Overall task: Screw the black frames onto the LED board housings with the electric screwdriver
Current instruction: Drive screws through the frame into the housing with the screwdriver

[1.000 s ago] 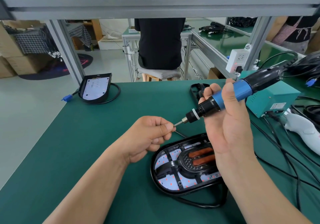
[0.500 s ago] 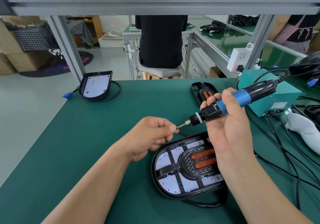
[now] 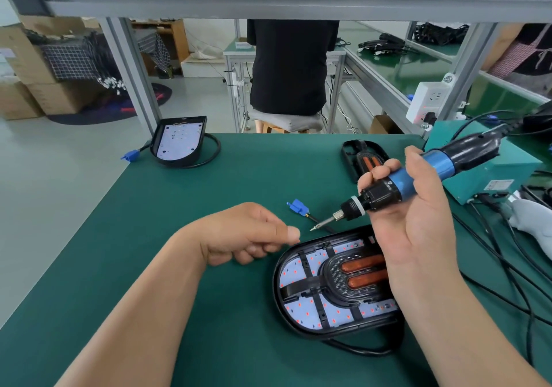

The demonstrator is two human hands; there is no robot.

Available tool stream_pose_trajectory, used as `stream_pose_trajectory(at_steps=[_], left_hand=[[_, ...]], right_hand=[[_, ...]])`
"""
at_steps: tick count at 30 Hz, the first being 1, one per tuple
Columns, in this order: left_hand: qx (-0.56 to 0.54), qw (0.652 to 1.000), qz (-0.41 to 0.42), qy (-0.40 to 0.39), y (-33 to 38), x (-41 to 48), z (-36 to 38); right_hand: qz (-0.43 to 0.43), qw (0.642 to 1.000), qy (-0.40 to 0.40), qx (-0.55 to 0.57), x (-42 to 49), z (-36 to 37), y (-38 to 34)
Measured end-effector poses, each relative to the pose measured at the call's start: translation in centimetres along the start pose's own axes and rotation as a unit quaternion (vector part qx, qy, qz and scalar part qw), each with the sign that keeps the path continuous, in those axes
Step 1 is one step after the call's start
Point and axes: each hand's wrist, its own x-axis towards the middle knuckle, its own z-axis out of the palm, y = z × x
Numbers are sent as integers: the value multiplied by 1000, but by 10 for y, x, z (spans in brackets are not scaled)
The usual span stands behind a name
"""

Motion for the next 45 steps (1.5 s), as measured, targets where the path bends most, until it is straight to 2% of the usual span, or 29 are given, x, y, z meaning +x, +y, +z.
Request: stream_pose_trajectory(at_steps=[3, 12, 25, 33, 45], left_hand=[[53, 998, -12, -22, 1, -2, 3], [75, 997, -1, 4, 2, -1, 7], [84, 996, 10, 13, -1, 4, 9], [101, 994, 22, 33, -3, 7, 11], [88, 995, 34, 40, -4, 9, 11]], right_hand=[[6, 999, -38, -33, -4, 2, 2], [18, 989, -122, -81, -11, 8, 4], [6, 975, -160, -156, -19, 18, 7], [-27, 944, -254, -207, -31, 24, 10], [4, 942, -249, -223, -30, 25, 10]])
